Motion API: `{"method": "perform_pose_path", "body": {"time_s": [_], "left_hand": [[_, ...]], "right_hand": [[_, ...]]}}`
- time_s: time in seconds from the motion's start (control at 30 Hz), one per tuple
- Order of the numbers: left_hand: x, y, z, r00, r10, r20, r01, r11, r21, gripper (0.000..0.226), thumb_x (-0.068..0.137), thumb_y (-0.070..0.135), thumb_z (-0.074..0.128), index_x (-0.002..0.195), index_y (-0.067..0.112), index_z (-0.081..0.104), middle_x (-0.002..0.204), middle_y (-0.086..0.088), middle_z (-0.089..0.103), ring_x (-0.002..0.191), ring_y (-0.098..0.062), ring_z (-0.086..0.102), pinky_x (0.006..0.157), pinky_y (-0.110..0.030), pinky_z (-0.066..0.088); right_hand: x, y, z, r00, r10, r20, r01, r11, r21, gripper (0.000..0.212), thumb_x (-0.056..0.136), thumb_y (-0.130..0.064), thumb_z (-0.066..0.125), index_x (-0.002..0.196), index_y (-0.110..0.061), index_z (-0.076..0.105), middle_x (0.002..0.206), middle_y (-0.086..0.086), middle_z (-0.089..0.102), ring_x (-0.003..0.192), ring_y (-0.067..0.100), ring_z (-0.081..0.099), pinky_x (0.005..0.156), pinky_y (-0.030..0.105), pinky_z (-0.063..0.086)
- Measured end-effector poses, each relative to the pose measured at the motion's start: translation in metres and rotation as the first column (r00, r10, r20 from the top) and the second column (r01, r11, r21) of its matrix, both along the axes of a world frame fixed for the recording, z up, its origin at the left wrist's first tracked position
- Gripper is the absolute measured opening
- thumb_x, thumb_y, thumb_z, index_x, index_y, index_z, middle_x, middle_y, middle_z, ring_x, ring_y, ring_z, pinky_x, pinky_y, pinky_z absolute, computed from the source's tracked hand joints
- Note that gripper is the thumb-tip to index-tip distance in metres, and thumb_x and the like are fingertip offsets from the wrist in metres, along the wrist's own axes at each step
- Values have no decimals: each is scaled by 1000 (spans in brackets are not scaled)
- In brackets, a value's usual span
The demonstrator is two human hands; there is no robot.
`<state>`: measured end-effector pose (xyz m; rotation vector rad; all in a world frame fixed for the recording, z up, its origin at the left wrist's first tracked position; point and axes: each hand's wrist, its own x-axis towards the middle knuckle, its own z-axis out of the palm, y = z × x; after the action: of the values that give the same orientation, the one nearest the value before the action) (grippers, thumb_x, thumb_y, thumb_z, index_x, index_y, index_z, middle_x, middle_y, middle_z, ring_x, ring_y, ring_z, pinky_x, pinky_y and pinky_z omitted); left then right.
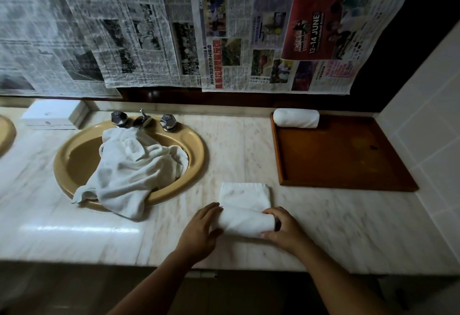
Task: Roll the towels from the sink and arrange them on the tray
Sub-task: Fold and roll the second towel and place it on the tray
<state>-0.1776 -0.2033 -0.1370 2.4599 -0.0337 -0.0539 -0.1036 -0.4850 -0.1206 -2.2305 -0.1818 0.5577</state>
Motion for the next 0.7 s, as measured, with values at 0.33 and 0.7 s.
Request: {"method": "perform_pose_path", "body": {"time_s": [0.33,0.7], "left_hand": [[31,-4,14,982,70,-173,-81,995,-63,52,90,53,47,137,31,49,121,0,61,113,-25,53,96,-41,43],[64,-6,21,943,119,-311,-171,974,-146,56,88,63,39,126,25,52,110,-7,69,102,-29,64,86,-39,50]], "right_hand": [[26,4,-10,943,-204,-264,239,965,106,56,79,-32,82,130,-28,60,125,-3,64,110,18,60,90,36,54],[38,18,-10,940,-316,-132,326,943,62,48,93,-45,65,137,-31,52,134,2,59,111,22,58,87,38,55]]}}
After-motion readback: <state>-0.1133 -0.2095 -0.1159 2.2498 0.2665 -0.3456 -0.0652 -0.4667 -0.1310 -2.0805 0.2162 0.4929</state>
